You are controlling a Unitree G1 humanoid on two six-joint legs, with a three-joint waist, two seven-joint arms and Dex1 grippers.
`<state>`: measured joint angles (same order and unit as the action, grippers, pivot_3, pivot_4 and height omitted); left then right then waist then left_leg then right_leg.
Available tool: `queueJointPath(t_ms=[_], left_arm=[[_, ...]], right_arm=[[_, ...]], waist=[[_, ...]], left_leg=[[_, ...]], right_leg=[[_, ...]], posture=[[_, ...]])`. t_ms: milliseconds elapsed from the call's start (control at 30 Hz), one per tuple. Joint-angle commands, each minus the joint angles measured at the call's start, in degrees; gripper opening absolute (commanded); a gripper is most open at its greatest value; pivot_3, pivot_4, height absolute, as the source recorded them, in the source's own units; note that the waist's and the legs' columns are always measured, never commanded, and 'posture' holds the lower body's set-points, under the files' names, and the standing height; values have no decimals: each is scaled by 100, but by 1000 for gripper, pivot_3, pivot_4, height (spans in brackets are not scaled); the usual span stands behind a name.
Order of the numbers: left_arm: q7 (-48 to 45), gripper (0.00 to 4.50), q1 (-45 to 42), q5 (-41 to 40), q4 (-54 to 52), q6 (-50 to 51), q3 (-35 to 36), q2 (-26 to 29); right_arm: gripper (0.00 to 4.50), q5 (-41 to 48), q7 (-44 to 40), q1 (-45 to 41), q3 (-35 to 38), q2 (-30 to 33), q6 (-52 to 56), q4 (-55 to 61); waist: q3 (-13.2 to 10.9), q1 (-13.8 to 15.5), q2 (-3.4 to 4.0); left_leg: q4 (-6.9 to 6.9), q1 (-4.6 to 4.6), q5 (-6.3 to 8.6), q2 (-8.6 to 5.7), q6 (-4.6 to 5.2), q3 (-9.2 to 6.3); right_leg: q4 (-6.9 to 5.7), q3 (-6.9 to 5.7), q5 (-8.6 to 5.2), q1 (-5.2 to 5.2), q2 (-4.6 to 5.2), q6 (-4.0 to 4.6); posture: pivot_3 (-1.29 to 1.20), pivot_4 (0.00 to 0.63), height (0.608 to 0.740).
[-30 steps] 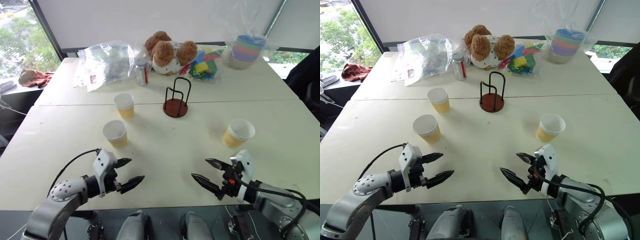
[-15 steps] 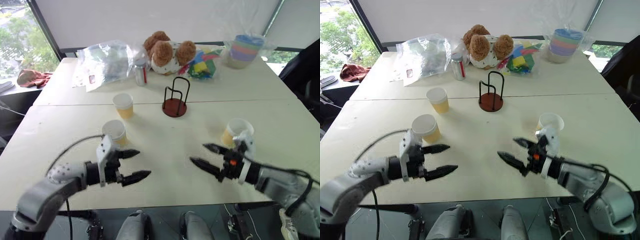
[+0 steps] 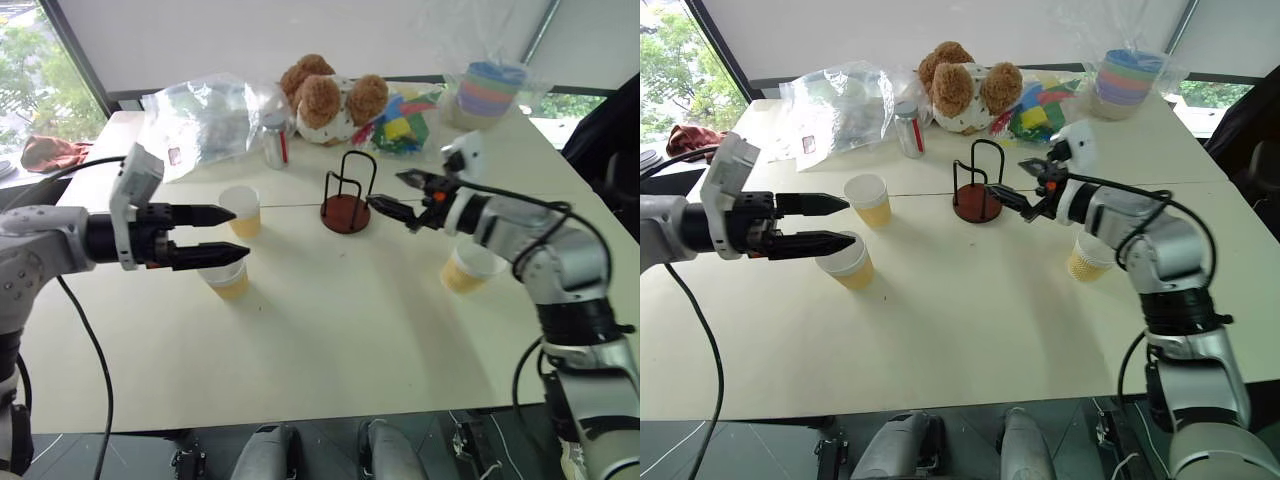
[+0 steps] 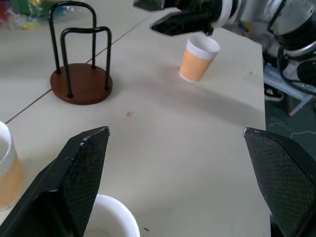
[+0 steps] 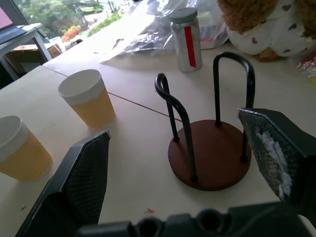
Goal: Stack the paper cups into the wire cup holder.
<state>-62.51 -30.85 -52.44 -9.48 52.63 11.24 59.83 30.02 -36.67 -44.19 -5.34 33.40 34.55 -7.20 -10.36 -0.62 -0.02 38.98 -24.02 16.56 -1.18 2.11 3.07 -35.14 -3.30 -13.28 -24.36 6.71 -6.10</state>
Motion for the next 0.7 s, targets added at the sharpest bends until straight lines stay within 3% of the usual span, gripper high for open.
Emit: queueJointPath(t_ms=[33, 300, 400, 633, 700], left_arm=[[-168, 4471, -77, 207, 123, -247, 250, 176], [-86, 4471, 81, 505, 142, -450, 218, -28], [3, 4500, 95, 614, 144, -485, 206, -112], [115, 4500, 97, 705, -7, -412, 145, -178], [129, 4500, 63, 715, -7, -409, 126, -193]], right_arm=[[4500, -348, -338, -405, 4, -325, -555, -704], [4500, -853, -641, -1094, 126, -1065, -1308, -2302], [3656, -904, -681, -1301, 253, -1319, -1525, -2748], [93, -1038, -645, -1325, 392, -1533, -1609, -2705], [36, -1050, -548, -1305, 448, -1573, -1536, -2555]], waist=[[-1, -9, -1], [-2, -24, 0], [-2, -30, 0], [-2, -39, 1], [0, -50, -2]], left_leg=[[1, 0, 0, 0, 0, -2], [3, 0, -5, 2, -10, -6], [3, 0, -7, 1, -13, -5], [2, 0, -10, 2, -18, -6], [2, 2, -10, 2, -19, -6]], right_leg=[[-2, 0, 0, 0, 0, 0], [-9, -1, 1, -2, -1, -2], [-9, 0, 1, -1, -1, -2], [-14, 0, 1, -3, -1, -3], [-15, 0, 1, -3, 0, -3]], posture=[[0, 150, 740], [0, 150, 740], [0, 150, 740], [0, 150, 740], [0, 150, 740]])
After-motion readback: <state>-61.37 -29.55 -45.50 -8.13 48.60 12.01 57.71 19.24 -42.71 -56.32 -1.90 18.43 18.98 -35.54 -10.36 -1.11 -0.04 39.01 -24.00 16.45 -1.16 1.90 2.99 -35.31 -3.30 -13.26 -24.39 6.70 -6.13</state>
